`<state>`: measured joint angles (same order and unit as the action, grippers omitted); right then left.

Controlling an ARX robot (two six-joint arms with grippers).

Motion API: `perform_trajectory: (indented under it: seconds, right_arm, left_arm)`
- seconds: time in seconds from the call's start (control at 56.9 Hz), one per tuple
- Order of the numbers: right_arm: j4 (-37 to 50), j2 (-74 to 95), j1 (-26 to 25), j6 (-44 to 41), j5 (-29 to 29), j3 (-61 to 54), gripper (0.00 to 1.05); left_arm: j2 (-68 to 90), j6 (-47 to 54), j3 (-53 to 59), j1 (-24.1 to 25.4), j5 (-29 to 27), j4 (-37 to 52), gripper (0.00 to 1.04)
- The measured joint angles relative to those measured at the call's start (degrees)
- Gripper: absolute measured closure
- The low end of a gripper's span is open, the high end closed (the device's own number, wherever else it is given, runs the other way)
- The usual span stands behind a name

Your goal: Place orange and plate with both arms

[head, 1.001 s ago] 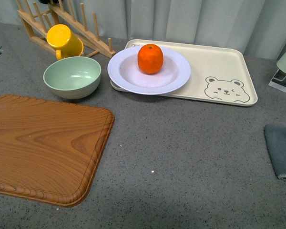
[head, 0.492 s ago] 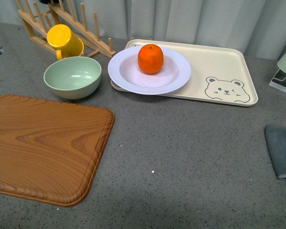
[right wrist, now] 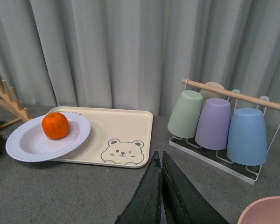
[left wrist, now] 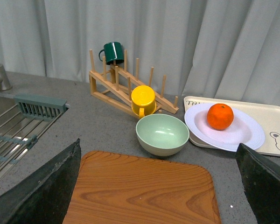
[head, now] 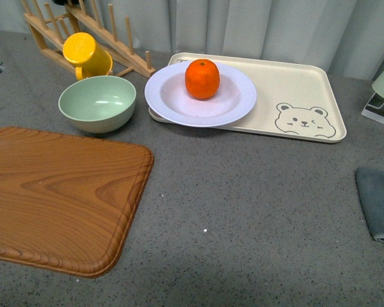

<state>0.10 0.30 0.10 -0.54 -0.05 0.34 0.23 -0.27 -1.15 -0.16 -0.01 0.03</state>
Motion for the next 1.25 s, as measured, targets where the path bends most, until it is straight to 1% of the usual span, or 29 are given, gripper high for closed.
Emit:
perform_trajectory:
  seconds: [0.105, 0.246, 0.263, 0.299, 0.316, 0.351, 0.421, 0.457, 0.527, 0.65, 0.685, 0.755, 1.247]
  right_arm:
    - [0.0, 0.0, 0.0, -0.07, -0.02, 0.0, 1.02]
    - [0.0, 0.0, 0.0, -0.04, -0.02, 0.0, 0.78]
    - [0.0, 0.0, 0.0, -0.04, -0.02, 0.0, 0.76]
    - [0.0, 0.0, 0.0, -0.02, -0.02, 0.0, 0.69]
    - [0.0, 0.0, 0.0, -0.02, -0.02, 0.0, 0.67]
    - [0.0, 0.0, 0.0, -0.04, -0.02, 0.0, 0.6]
    - [0.0, 0.0, 0.0, -0.02, -0.02, 0.0, 0.5]
    - [0.0, 0.0, 0.0, -0.04, -0.02, 0.0, 0.42]
    - [0.0, 0.0, 0.0, -0.02, -0.02, 0.0, 0.32]
    - [0.0, 0.0, 0.0, -0.02, -0.02, 0.0, 0.09]
    - [0.0, 0.0, 0.0, 0.13, 0.0, 0.0, 0.07]
    - [0.0, 0.0, 0.0, 0.13, -0.02, 0.0, 0.1]
    - [0.0, 0.0, 0.0, 0.15, -0.02, 0.0, 0.09]
  left_arm:
    - [0.0, 0.0, 0.0, 0.02, 0.0, 0.0, 0.07]
    - [0.0, 0.0, 0.0, 0.02, 0.0, 0.0, 0.07]
    - [0.0, 0.0, 0.0, 0.02, 0.0, 0.0, 0.07]
    - [0.0, 0.02, 0.0, 0.0, 0.0, 0.0, 0.07]
    - [0.0, 0.0, 0.0, 0.0, 0.0, 0.0, 0.07]
    - [0.0, 0.02, 0.0, 0.0, 0.0, 0.0, 0.07]
    - [0.0, 0.0, 0.0, 0.02, 0.0, 0.0, 0.07]
    - [0.0, 0.0, 0.0, 0.02, 0.0, 0.0, 0.07]
    - [0.0, 0.0, 0.0, 0.0, 0.0, 0.0, 0.07]
    - [0.0, 0.0, 0.0, 0.02, 0.0, 0.0, 0.07]
    - [0.0, 0.0, 0.0, 0.0, 0.0, 0.0, 0.07]
    - [0.0, 0.0, 0.0, 0.02, 0.0, 0.0, 0.07]
    - [0.0, 0.0, 0.0, 0.0, 0.0, 0.0, 0.07]
